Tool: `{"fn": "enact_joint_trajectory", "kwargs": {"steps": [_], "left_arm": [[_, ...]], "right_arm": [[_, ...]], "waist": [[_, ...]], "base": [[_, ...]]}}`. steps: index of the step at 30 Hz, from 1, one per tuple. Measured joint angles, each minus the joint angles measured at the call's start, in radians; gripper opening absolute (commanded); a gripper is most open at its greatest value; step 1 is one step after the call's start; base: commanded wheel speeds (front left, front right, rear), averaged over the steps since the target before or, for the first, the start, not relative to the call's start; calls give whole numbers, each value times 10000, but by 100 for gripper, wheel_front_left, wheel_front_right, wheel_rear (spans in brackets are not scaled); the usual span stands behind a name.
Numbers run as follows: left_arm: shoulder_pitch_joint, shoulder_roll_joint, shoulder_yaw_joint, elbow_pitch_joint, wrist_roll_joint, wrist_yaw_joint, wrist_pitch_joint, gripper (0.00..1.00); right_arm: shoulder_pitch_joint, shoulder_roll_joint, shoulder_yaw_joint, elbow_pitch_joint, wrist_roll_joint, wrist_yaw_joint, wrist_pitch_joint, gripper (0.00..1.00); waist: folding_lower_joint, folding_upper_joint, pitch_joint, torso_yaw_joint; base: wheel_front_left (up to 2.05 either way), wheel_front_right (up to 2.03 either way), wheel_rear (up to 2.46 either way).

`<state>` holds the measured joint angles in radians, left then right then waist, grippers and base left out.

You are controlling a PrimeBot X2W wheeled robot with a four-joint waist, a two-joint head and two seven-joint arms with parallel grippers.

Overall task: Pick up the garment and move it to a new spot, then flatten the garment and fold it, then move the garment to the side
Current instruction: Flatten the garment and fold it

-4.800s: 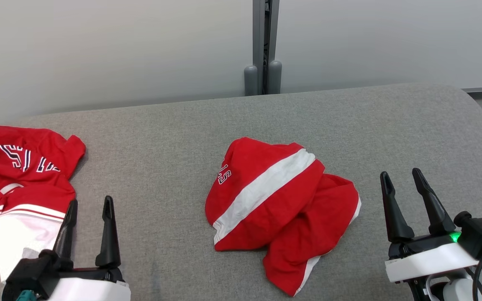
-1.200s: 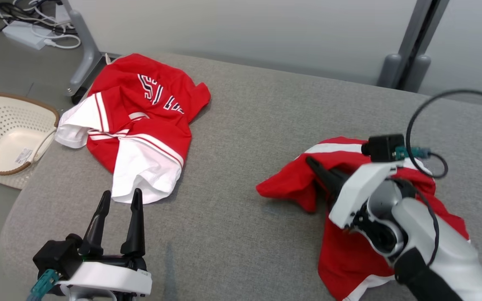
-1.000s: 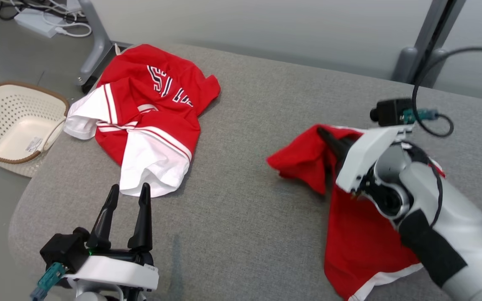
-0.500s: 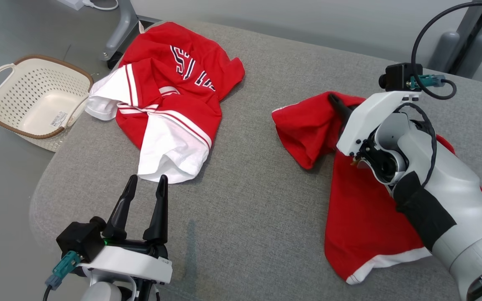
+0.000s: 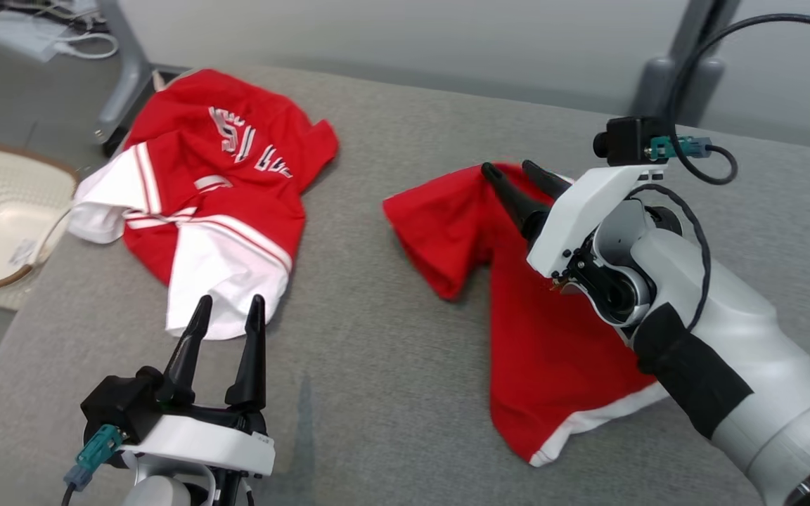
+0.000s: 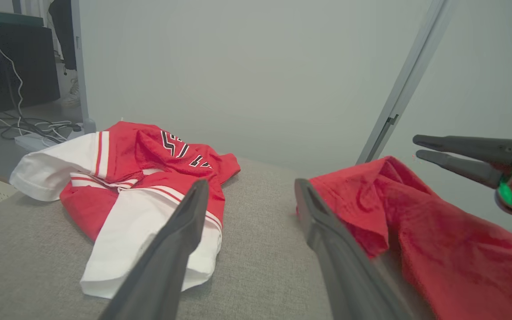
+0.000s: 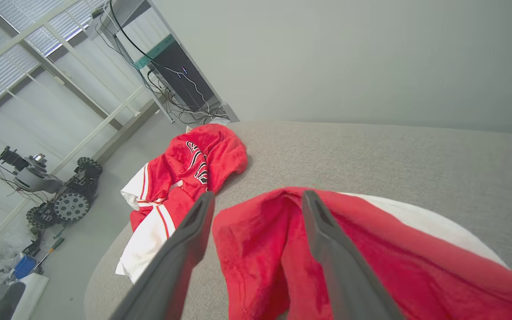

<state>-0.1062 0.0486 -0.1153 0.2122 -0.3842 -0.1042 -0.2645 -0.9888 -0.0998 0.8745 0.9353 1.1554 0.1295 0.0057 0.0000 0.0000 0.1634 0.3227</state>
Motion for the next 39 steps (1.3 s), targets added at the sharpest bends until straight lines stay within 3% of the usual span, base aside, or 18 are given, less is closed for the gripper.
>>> {"fn": "enact_joint_trajectory", "kwargs": {"steps": [16,19,24,29,32,39], "left_arm": [[268,-2,736,-100,408,-90,0,100],[418,-2,825,-102,462,-92,0,100],[580,-4,955,-123,499,-105,0,100],[608,-4,1087,-198,541,-105,0,100],[618,-2,1143,-257,543,-107,0,100],[713,0,1124,-290,583,-167,0,100]], "right_arm": [[1404,-1829,1287,-2794,489,0,-1977,100],[1862,-2173,1064,-3306,765,0,-2268,100],[2607,-2878,529,-3952,90,0,-2614,100],[3890,-3007,-1860,-4805,-1837,0,-2633,100],[5194,-2692,-3576,-5632,-3260,0,-2633,100],[8323,-974,-7114,-8259,-6399,0,-2658,100]], "waist": [[0,0,-695,-2263],[0,0,-839,-2571],[0,1,-1024,-3024],[0,1,-1104,-3345],[0,0,-1103,-3449],[0,0,-1016,-3504]], "base": [[0,0,0],[0,0,0],[0,0,0],[0,0,0],[0,0,0],[0,0,0]]}}
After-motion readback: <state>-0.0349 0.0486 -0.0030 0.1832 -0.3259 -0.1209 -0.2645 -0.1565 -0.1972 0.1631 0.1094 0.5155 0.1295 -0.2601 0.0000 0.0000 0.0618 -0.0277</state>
